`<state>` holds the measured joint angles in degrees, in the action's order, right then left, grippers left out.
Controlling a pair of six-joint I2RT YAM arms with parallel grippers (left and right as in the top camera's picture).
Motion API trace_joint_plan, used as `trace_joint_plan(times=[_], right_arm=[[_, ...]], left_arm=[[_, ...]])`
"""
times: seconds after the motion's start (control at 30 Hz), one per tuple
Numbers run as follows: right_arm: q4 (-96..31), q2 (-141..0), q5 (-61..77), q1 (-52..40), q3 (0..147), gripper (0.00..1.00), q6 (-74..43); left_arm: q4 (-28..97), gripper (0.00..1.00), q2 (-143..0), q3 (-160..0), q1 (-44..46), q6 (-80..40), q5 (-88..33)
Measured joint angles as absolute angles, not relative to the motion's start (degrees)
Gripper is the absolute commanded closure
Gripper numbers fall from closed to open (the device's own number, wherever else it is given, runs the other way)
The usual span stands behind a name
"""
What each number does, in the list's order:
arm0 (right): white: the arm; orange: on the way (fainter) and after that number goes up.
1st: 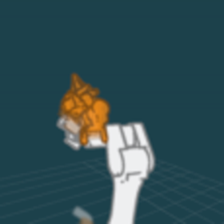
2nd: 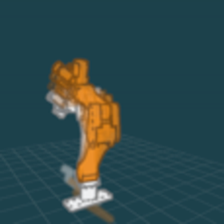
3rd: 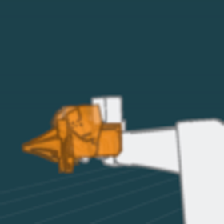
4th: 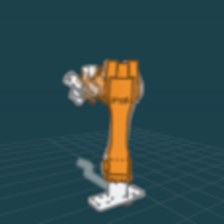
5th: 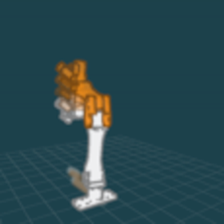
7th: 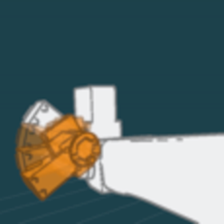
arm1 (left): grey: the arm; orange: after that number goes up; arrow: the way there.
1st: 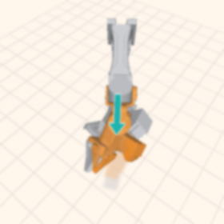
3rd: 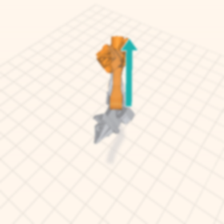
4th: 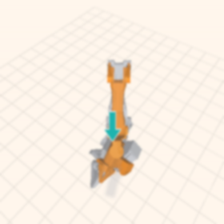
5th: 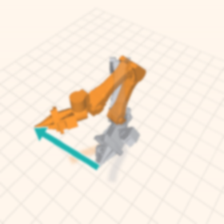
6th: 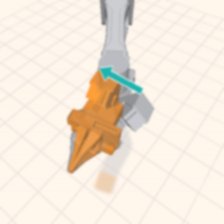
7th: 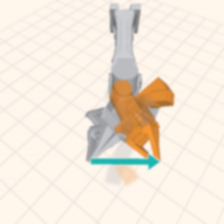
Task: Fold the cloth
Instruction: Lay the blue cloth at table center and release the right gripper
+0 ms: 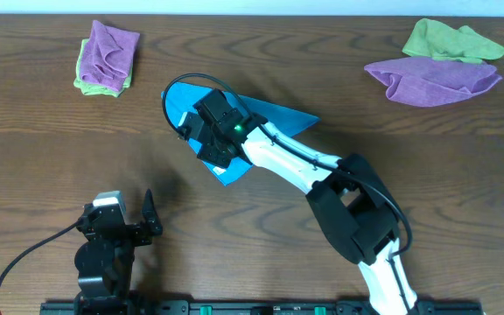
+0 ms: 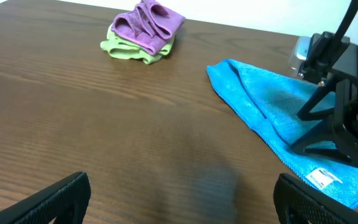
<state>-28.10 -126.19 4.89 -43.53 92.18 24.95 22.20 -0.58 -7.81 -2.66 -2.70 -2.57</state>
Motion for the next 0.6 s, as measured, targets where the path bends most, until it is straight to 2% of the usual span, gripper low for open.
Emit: trace_joint_plan(times=[0.37,0.47,0.57,0.6], right_arm=[[-27.29,-127.94,6.28,-43.53,92.18,0.53,24.47],[-26.89,-128.01,6.44,-43.53,92.18,0.68,24.43],[-26.83,-128.01,6.59,-43.53,92.18,0.98,24.27],[-26.74,-128.01,6.61,-43.53,92.18,0.99,24.01]], left_arm=[[22.17,0.05,-0.58,-7.81,-2.66,-2.70,-2.57],[22.17,0.05,-0.58,-7.81,-2.66,-2.70,-2.57],[22.20,0.05,-0.58,-7.81,-2.66,-2.70,-2.57],[22.17,0.05,-0.58,-7.81,-2.66,-2.70,-2.57]])
